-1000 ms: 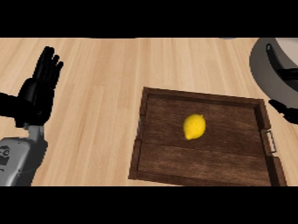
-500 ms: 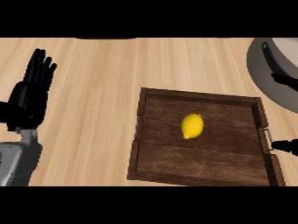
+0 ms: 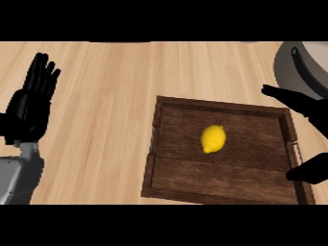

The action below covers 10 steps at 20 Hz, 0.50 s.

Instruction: Pick the lemon from the tray and place it in the pot

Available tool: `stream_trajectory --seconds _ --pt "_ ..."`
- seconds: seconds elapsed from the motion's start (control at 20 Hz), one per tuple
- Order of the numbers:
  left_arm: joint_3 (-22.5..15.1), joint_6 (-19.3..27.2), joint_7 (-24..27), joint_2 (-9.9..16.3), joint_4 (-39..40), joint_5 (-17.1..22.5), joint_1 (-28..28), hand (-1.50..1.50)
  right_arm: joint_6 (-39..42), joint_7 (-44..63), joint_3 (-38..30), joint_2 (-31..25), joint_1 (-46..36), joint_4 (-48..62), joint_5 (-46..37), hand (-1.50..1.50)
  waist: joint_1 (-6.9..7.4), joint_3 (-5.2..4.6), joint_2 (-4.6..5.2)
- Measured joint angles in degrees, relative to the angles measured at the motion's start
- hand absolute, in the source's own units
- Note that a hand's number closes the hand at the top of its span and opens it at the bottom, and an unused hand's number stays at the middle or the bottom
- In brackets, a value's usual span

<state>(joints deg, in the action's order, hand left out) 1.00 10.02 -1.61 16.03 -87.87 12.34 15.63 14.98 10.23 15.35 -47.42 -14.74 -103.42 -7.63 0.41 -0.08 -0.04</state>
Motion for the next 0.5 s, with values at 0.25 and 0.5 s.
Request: stream_trajectory --seconds 0.25,0.5 --pt "0.54 -0.5 -0.21 -0.48 -0.41 -0.16 -0.56 0.0 3.67 10.27 3.95 4.96 -3.1 -1.07 -2.88 -1.5 -0.04 0.02 0.02" --pt "1.07 -0.66 -1.28 -0.87 -0.77 -0.78 0.25 0.0 7.2 16.13 5.95 10.87 -5.7 1.82 -5.61 -1.5 -0.11 0.05 0.05"
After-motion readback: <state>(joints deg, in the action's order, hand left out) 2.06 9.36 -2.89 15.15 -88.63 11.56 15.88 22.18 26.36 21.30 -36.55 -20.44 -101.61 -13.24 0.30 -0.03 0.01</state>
